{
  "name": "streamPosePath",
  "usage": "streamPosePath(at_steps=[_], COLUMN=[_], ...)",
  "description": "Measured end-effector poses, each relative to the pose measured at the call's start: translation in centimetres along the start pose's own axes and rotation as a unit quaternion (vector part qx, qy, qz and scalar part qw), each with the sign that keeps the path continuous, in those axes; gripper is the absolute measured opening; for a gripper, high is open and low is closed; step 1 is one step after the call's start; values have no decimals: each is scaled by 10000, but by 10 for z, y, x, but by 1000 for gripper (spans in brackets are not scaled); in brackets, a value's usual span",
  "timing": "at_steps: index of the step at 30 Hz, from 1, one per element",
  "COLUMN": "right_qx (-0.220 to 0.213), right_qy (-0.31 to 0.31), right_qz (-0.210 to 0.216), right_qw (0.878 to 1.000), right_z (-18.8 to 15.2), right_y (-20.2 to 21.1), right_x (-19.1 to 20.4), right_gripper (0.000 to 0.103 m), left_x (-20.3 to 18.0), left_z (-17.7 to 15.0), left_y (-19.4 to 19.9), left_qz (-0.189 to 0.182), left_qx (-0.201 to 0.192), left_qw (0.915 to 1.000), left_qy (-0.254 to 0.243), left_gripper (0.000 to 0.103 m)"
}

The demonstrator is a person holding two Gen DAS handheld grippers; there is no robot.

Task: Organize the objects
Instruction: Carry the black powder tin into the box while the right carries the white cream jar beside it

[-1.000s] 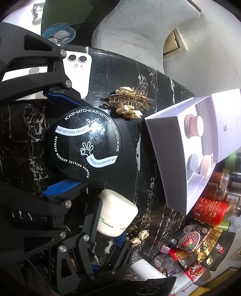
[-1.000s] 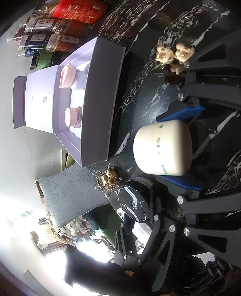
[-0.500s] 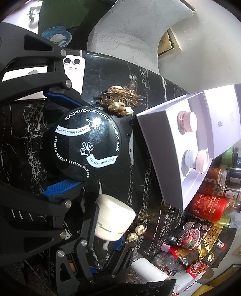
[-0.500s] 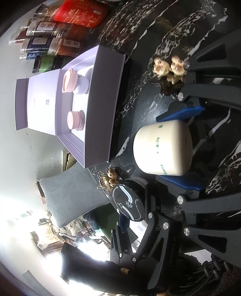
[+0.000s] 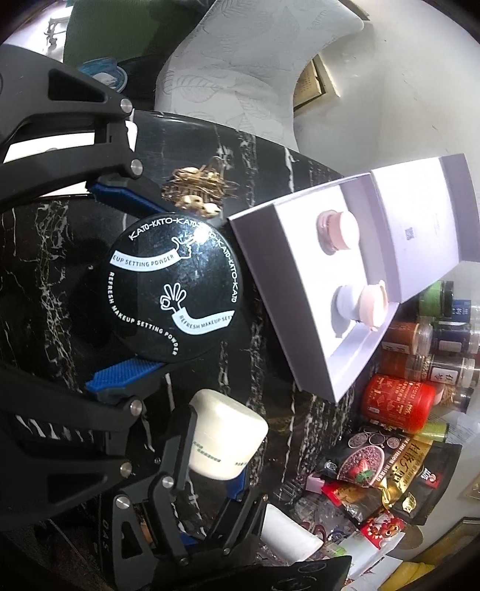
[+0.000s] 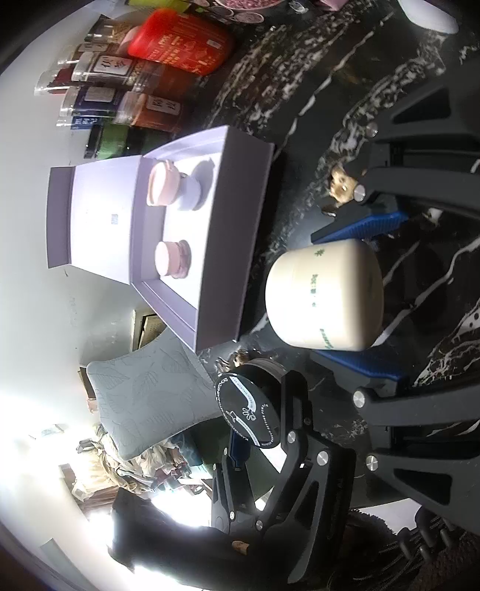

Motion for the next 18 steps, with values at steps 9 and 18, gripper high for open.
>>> streamPosePath(at_steps=[9, 18], right_qx=[-75, -162], right_qy=[74, 146], right_qz=[-112, -142], right_qw=[9999, 9997], right_z=[19, 43], right_y=[10, 7], right_x=[-15, -31], right_gripper=[56, 56], left_x=[-6, -8], left_z=[22, 51], left_y=[4, -4], left_qz=[-32, -33], left_qx=[-58, -78], left_qw=[10000, 9999], left_qy=[-44, -90], left_gripper=[67, 67])
Point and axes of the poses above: each gripper's, at about its wrist camera, not at the fingertips, and y roughly against the way its jaws point, x to its left, z to its top, the point moved 1 cm from there along -y, roughly the way its jaws point, and after that the axes turned 7 degrees about y, right-handed, at the moved point
